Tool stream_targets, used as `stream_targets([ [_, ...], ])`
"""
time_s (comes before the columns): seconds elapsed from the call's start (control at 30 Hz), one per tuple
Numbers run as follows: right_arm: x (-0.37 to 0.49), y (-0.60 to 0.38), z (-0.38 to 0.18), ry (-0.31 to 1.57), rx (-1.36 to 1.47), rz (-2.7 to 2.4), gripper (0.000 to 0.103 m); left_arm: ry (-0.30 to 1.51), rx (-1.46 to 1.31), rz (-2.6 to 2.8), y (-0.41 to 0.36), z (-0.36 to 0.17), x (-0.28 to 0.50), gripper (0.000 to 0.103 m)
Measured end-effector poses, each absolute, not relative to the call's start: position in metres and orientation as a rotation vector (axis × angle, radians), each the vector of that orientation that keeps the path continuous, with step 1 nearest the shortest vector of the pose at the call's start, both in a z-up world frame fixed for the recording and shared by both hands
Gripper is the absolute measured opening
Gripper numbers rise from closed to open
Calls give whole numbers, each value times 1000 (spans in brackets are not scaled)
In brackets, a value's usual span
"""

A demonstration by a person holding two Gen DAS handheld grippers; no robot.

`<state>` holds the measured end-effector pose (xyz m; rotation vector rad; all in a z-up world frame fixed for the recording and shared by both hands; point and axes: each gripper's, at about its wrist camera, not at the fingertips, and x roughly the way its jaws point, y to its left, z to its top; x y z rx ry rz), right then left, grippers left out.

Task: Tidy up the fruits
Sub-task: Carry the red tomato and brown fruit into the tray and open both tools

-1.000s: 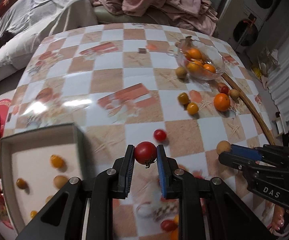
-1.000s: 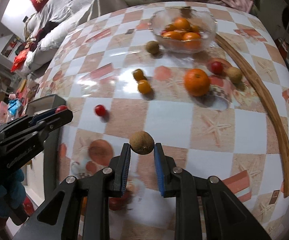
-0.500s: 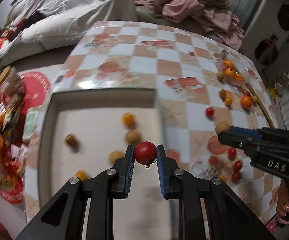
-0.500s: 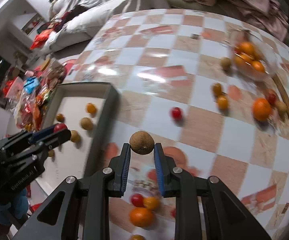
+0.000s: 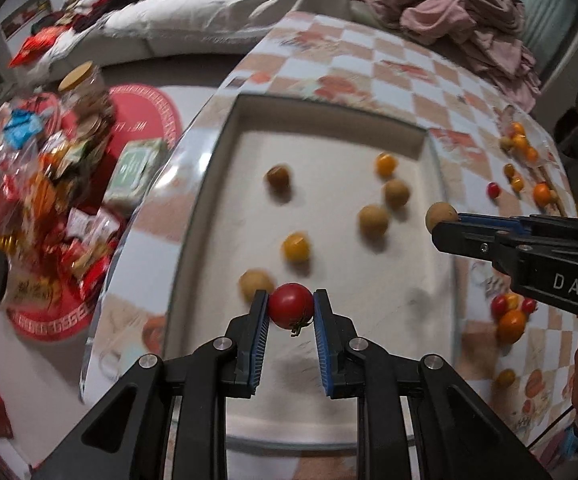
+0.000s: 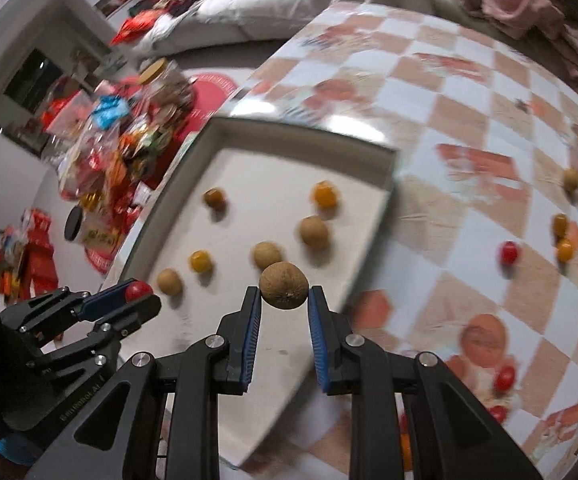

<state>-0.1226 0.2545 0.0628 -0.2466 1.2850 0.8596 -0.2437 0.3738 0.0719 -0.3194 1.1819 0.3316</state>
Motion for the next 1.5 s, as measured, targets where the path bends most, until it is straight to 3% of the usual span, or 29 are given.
stream_targets([
  [0.53, -145, 303, 11, 1393, -446, 836, 27, 1253, -336, 369, 385, 35, -259, 23],
  [1.17, -143, 305, 9, 1404, -440, 837, 27, 1303, -267, 338, 373, 26, -252, 25],
  [1.2, -143, 305, 10, 1405, -439, 837, 27, 1307, -265, 345, 373, 26, -251, 40],
  [1.23, -143, 305, 10, 1405, -439, 836, 27, 1305, -275, 346, 374, 26, -252, 71],
  [1.27, -143, 305, 10, 1405, -440, 837, 27, 1291, -282, 352, 376, 28, -254, 80],
  [1.43, -144, 304, 15, 1396, -420, 851, 27, 1289, -274, 361, 377, 30, -257, 81],
  [1.5, -144, 304, 18, 1392, -409, 855, 36, 1296, -277, 363, 379, 31, -257, 81],
])
